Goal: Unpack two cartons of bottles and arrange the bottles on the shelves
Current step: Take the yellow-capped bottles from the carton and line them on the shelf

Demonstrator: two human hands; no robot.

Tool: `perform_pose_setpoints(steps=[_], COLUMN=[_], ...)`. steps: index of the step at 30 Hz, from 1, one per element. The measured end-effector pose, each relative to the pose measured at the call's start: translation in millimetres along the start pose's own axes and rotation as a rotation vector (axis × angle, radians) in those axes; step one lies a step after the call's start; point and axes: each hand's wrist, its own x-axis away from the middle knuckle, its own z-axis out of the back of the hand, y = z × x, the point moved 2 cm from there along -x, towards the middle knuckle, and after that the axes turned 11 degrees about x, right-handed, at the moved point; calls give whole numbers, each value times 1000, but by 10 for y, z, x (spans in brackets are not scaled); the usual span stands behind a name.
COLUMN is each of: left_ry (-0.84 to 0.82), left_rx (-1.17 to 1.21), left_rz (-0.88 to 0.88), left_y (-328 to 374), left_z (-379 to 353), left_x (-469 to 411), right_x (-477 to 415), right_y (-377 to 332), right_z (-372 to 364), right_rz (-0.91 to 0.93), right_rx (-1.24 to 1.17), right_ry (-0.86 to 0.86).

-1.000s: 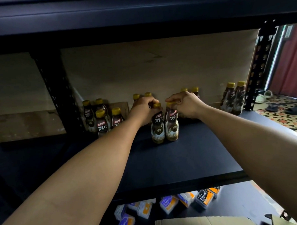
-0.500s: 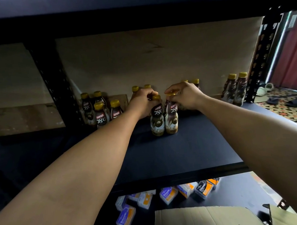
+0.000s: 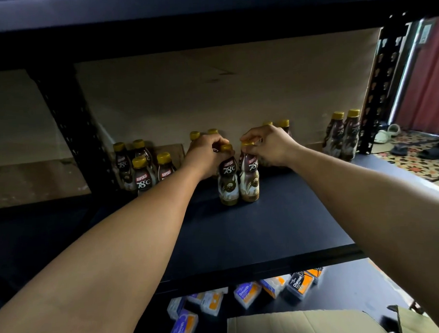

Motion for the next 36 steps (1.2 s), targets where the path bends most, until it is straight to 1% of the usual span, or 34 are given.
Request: perform_pose_setpoints(steps=[11,18,25,36], left_ry=[-1,-13,-52,-41], left_rx=[31,34,-4,-1], left_rz=[-5,8,22,0], left_y=[9,11,53,19], left_z=[-14,7,10,-65], left_x=[19,11,-20,-160], right_x=[9,44,34,-38], right_y=[18,14,21,113], right_z=[-36,-34,-38,-53], right_rz=[-15,-45,-26,-37], right_rx=[-33,-73,-43,-30], right_ry=[29,12,7,37])
